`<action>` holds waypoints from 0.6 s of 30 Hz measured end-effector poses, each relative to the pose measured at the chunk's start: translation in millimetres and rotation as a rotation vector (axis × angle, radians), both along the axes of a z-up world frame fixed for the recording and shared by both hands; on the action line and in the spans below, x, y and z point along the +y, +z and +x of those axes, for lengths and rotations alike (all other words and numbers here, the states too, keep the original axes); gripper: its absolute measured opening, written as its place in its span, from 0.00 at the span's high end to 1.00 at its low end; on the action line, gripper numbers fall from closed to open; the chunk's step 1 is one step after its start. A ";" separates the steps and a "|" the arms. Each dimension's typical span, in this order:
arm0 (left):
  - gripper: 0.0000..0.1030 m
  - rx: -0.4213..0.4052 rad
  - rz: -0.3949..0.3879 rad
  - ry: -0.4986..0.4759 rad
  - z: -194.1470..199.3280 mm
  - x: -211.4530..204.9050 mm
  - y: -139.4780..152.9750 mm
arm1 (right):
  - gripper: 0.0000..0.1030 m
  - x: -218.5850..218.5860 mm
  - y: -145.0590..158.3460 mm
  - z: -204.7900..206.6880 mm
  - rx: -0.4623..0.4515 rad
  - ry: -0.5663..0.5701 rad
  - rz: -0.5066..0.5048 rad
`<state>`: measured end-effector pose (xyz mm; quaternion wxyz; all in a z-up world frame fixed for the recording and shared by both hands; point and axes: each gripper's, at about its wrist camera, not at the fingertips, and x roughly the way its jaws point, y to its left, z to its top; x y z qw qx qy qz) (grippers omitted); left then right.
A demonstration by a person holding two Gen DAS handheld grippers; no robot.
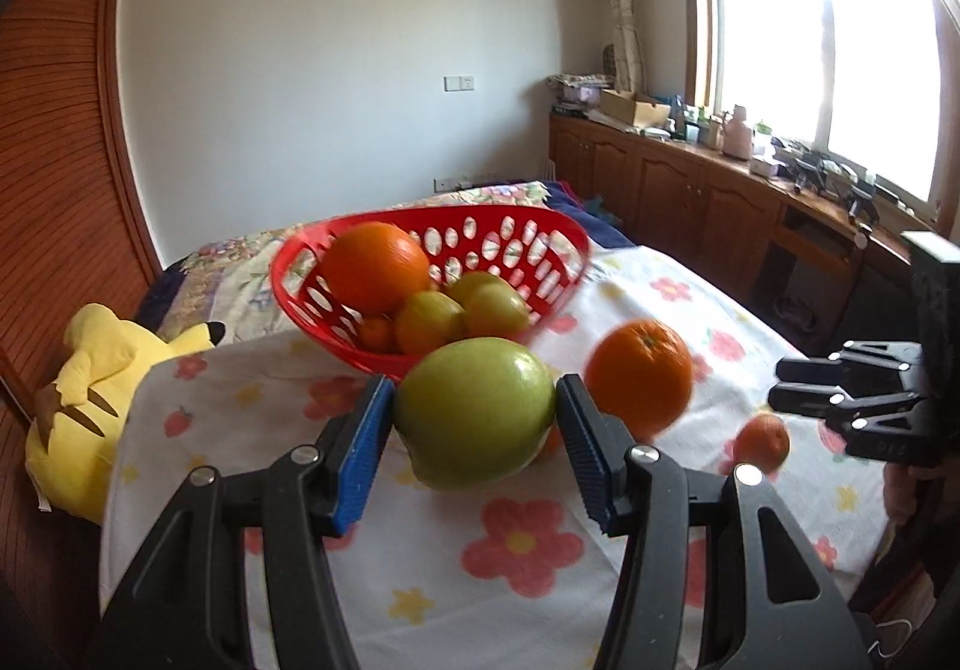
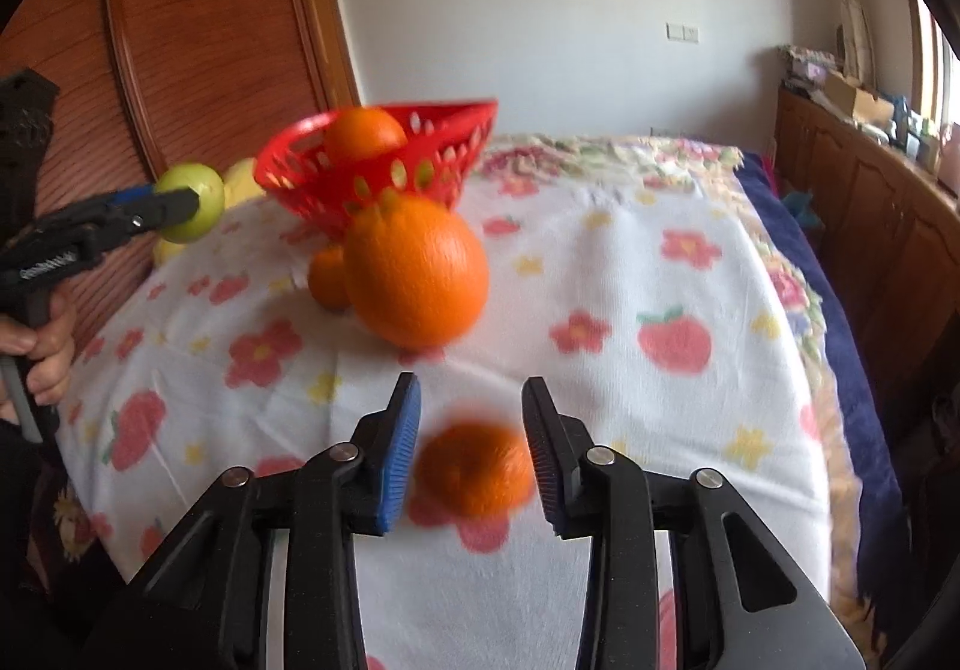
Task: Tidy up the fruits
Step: 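Lift the green apple and tangerine and carry both over the red basket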
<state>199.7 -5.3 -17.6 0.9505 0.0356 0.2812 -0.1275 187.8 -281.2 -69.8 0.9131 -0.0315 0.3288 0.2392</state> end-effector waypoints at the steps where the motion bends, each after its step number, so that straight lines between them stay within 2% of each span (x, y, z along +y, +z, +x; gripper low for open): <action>1: 0.47 0.002 0.000 0.002 1.3 0.6 0.2 | 0.67 1.8 7.1 1.2 -0.015 0.003 -0.005; 3: 0.47 0.009 0.001 0.002 5.8 3.0 -2.2 | 0.75 9.2 11.1 9.1 -0.004 0.004 -0.043; 5: 0.47 0.013 -0.003 -0.004 6.5 3.3 -5.3 | 0.74 16.8 6.5 17.3 -0.002 0.027 -0.082; 7: 0.47 0.021 -0.012 -0.004 7.8 5.0 -8.5 | 0.72 17.9 -2.0 24.7 0.025 0.033 -0.097; 8: 0.47 0.028 -0.020 -0.007 8.4 5.0 -9.5 | 0.67 17.4 -5.4 26.5 0.036 0.035 -0.092; 10: 0.47 0.040 -0.032 -0.017 9.7 4.7 -11.6 | 0.66 13.8 -9.1 26.1 0.050 0.036 -0.068; 12: 0.47 0.040 -0.023 -0.025 10.0 3.0 -12.6 | 0.59 12.3 -13.5 23.4 0.065 0.030 -0.061; 17: 0.47 0.034 -0.029 -0.031 9.5 1.4 -10.4 | 0.58 8.2 -23.8 11.2 0.091 0.014 -0.062; 18: 0.47 0.032 -0.030 -0.032 9.3 1.4 -9.9 | 0.55 7.5 -25.4 8.9 0.092 0.008 -0.067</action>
